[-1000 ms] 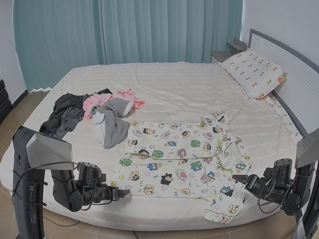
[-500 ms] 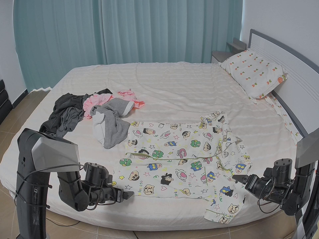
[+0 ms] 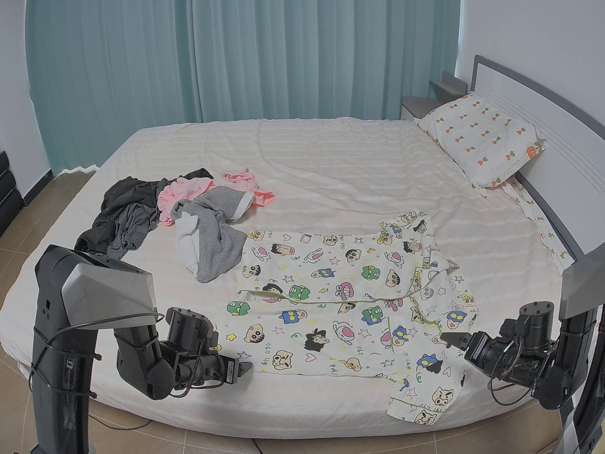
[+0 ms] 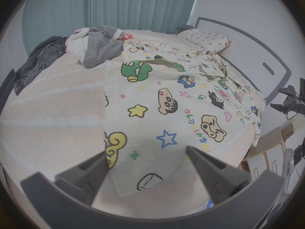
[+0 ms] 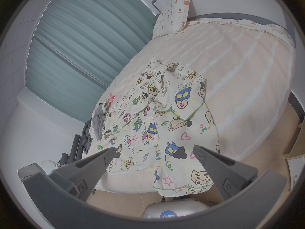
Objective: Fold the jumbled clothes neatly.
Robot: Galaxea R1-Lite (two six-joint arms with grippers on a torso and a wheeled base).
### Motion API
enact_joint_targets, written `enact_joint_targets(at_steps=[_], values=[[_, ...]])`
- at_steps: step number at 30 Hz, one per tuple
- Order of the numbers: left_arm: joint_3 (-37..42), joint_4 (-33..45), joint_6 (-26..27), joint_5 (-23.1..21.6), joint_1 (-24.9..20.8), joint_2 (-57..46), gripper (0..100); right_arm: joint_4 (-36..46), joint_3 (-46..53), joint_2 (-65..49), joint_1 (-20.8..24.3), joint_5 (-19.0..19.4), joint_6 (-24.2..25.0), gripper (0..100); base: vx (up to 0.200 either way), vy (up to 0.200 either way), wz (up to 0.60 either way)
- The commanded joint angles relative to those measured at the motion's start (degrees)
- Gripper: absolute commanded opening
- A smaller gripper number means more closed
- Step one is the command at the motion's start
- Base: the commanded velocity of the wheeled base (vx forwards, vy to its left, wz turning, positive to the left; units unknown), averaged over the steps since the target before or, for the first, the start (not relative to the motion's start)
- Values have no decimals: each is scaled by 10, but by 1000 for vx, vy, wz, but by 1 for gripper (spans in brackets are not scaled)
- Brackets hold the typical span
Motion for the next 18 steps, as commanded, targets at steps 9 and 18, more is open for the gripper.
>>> enact_joint_targets(at_steps=[9,18], values=[[23,-8,-22,2,1,-7,0,-6,7,78,-4,4,-59,100,0,0,0],[27,-16,-68,48,0,-22,0,-7,-7,156,-57,5,-179,100,0,0,0]])
